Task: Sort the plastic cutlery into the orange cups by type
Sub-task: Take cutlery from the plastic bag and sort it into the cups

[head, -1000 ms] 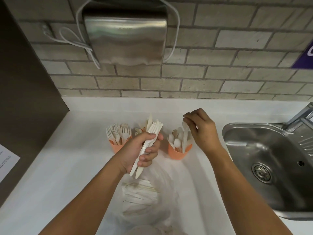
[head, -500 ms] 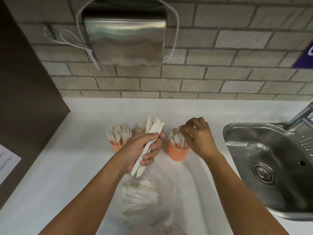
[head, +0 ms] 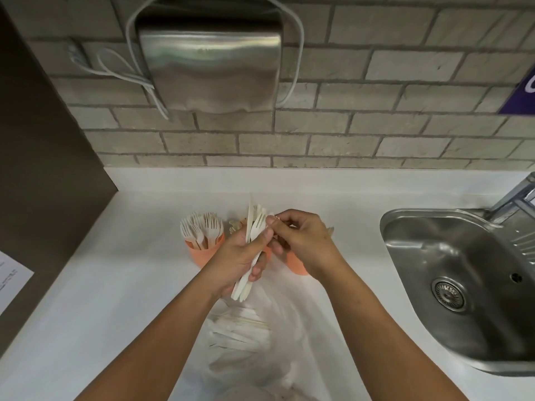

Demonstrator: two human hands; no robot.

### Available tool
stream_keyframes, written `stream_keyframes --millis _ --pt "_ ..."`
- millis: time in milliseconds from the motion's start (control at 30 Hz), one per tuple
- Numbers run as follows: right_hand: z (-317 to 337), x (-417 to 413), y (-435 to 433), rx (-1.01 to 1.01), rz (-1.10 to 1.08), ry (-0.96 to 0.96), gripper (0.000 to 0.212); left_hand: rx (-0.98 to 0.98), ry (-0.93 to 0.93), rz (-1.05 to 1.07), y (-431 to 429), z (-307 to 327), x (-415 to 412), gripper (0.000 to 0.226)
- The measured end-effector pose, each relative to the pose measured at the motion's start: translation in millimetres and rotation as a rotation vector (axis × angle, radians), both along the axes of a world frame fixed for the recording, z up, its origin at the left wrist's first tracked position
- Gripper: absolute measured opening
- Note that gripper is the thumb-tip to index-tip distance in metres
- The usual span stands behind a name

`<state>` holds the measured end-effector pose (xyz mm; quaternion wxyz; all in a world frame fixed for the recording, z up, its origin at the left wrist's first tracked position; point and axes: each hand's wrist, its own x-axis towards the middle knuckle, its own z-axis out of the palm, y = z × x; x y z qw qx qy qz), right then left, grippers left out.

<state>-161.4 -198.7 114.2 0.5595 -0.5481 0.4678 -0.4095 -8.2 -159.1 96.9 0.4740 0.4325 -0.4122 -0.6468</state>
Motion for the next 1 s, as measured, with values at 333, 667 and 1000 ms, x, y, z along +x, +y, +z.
stream_keyframes --millis 333,667,1000 --pt "-13 14 -1 -0.097 -0.132 0.078 0.01 0.036 -0.141 0.161 -1 -20 16 0.038" --pt "-14 9 -6 -0.218 -0.115 0.058 0.014 0.009 -0.134 0.115 4 -10 17 0.029" --pt "14 12 -33 -0.269 -0.191 -0.069 0.007 0.115 -0.142 0.449 4 -19 54 0.024"
